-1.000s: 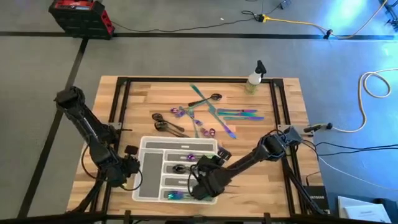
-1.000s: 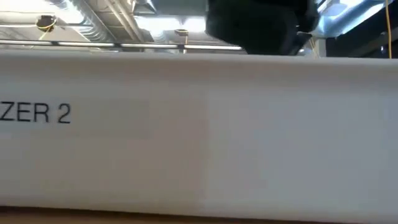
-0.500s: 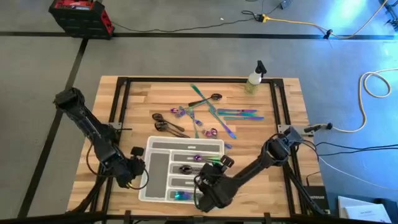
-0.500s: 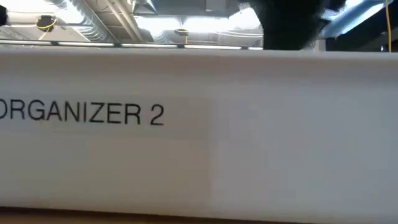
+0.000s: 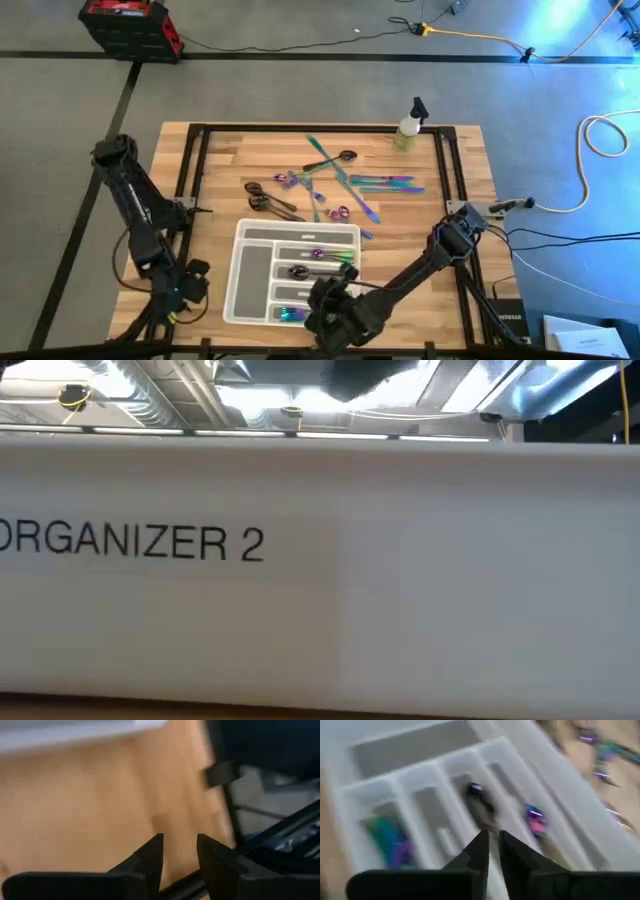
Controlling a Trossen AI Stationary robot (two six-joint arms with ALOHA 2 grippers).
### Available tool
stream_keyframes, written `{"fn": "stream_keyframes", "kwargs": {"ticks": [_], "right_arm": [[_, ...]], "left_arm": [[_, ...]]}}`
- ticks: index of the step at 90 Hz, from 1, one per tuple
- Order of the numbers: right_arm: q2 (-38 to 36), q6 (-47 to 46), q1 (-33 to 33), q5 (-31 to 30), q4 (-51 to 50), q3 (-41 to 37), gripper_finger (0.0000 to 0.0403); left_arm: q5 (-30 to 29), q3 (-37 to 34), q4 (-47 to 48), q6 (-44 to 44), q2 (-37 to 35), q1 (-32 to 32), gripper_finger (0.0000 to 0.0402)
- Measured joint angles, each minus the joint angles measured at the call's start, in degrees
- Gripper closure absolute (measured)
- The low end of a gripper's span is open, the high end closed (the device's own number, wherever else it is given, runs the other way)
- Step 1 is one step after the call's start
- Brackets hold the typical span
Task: Sort silverware
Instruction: Put the blue fork into the white silverware tray
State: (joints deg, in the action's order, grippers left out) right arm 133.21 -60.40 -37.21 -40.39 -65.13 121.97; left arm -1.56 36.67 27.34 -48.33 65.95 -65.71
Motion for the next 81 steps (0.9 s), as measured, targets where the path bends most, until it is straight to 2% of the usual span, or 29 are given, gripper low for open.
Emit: {"fn": "stream_keyframes", "kwargs": {"ticks": [13, 24, 44, 51, 61, 74, 81], "right_arm": [[0.0, 9.1, 0.9, 0.0, 4.4, -1.2, 0.04], [0.0, 14.9, 2.6, 1.5, 6.7, -2.4, 0.0402], [-0.2, 29.4, 7.0, 11.2, 25.0, -10.1, 0.0402], [-2.1, 35.4, 8.6, 15.3, 34.3, -14.2, 0.0403], [-9.0, 44.1, 10.7, 20.1, 49.7, -24.1, 0.0403], [-20.4, 45.1, 14.7, 22.1, 67.8, -44.7, 0.0403], [-26.1, 45.5, 16.7, 23.9, 80.5, -56.4, 0.0403]], "left_arm": [[-8.3, 1.2, -1.2, 9.0, -2.5, -0.5, 0.0297], [-14.9, 1.4, -2.1, 17.9, -5.2, 3.3, 0.0297], [-15.3, 1.4, -3.9, 31.2, -8.0, 13.4, 0.0297], [-15.2, 1.4, -4.1, 36.0, -8.0, 17.4, 0.0299], [-12.8, 1.4, -6.7, 43.7, -8.0, 24.1, 0.031], [-3.3, 1.4, -9.8, 50.9, -9.6, 32.5, 0.0325], [-2.3, 1.4, -10.2, 54.6, -10.5, 37.2, 0.0328]]}}
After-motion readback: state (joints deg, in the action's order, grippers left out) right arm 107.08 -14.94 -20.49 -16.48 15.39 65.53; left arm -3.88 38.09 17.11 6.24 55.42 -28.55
